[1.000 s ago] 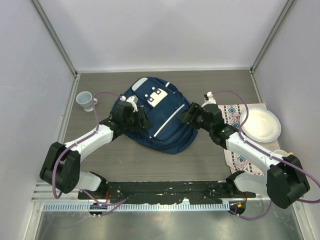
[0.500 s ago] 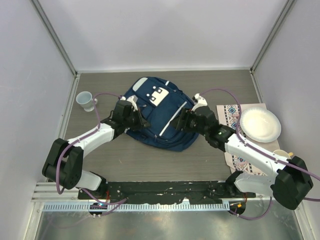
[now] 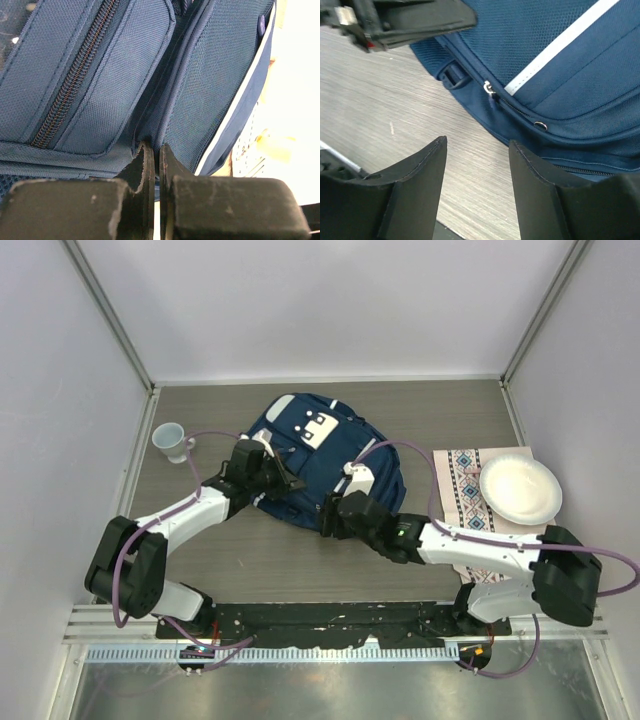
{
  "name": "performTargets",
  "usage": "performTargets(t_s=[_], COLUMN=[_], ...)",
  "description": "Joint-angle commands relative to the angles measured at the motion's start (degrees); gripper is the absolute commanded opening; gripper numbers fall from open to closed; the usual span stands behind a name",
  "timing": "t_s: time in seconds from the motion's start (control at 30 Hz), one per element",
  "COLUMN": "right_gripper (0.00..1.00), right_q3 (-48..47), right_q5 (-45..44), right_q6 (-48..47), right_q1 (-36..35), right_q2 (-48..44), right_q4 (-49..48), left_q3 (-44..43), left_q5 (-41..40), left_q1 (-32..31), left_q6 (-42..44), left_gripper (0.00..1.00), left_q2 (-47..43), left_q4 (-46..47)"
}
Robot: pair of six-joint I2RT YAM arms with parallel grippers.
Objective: Pack the student bag
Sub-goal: Zip the student bag at the center of the board.
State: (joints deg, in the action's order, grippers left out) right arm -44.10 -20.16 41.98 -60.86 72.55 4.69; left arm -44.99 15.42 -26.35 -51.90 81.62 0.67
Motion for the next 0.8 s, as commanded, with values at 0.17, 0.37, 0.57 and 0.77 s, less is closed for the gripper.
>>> performTargets(t_s=[0.17,0.37,0.57,0.77], right_gripper=[0.51,0.47,0.46,0.46], right_q3=[-5.7,-6.0,-5.7,-3.6], right_q5=[-7.3,-6.9,-9.4,-11.0], right_q6=[1.2,4.2,6.2,8.1], right_q1=[-0.4,-0.4,-0.4,-0.5], right_q2=[7.4,10.7,11.4,12.2], right_q4=[-4.4,-7.6,-7.3,-8.0], left_q3=[-3.0,-3.4,-3.6,-3.6], left_q5=[-0.8,-1.1,-1.2,-1.3], left_q1=[-0.2,-0.1,-0.1,-0.1], left_q6=[-2.8,-2.9,-3.0,-2.9], left_gripper=[0.00,0.00,0.00,0.00], left_q2=[-2.6,-2.7,-2.6,-2.6], left_q4=[6.3,6.1,6.1,5.8])
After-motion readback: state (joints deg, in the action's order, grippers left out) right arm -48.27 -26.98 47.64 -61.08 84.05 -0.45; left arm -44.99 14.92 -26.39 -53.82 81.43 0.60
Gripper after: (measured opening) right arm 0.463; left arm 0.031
